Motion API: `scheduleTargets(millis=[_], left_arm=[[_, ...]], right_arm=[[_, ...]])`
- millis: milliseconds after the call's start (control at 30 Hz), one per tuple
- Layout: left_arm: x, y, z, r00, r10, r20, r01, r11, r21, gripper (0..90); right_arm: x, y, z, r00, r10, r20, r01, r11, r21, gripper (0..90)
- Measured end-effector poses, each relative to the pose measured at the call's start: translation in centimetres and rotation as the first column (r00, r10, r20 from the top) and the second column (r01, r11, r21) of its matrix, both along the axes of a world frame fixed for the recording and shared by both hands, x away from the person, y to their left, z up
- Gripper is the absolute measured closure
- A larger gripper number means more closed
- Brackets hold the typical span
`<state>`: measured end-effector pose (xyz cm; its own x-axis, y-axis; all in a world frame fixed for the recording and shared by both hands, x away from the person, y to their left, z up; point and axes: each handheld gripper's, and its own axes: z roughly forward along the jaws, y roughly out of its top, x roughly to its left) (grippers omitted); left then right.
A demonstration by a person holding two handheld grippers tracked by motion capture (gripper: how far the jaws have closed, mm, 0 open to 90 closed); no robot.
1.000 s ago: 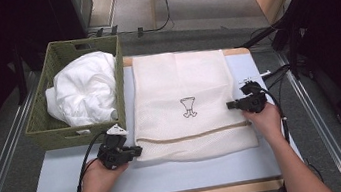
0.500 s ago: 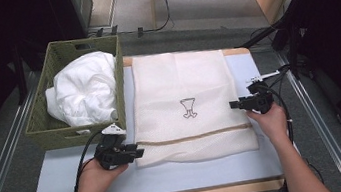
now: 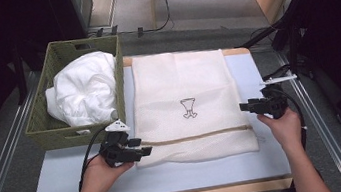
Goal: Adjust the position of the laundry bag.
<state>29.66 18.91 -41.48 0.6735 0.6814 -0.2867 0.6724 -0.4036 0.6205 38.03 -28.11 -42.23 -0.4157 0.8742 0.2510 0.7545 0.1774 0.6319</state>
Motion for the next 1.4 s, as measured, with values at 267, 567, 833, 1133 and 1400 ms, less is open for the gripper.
scheduleTargets(millis=[267,567,833,1133,1400], left_arm=[[0.4,-1.0,0.0,0.9996,-0.029,0.002,0.029,0.9996,0.003,41.5],[1.3,-2.7,-0.1,0.9967,-0.081,0.000,0.081,0.9966,-0.012,40.1],[2.0,-4.4,-0.3,0.9917,-0.127,0.019,0.128,0.9916,-0.020,40.3],[2.5,-5.3,-0.4,0.9890,-0.146,0.025,0.146,0.9891,-0.014,40.6],[2.5,-5.6,-0.5,0.9871,-0.157,0.032,0.157,0.9875,-0.009,40.9]], right_arm=[[-1.9,-0.8,0.3,0.9998,-0.016,0.008,0.016,0.9998,-0.013,48.8],[-3.6,-1.5,0.4,0.9992,-0.037,0.015,0.037,0.9992,-0.015,50.0],[-4.5,-2.1,-0.2,0.9986,-0.052,-0.001,0.052,0.9983,-0.028,55.9],[-4.5,-2.8,-1.9,0.9947,-0.056,-0.086,0.058,0.9979,0.026,89.4],[-3.6,-2.7,-3.4,0.9913,-0.025,-0.129,0.032,0.9983,0.050,90.0]])
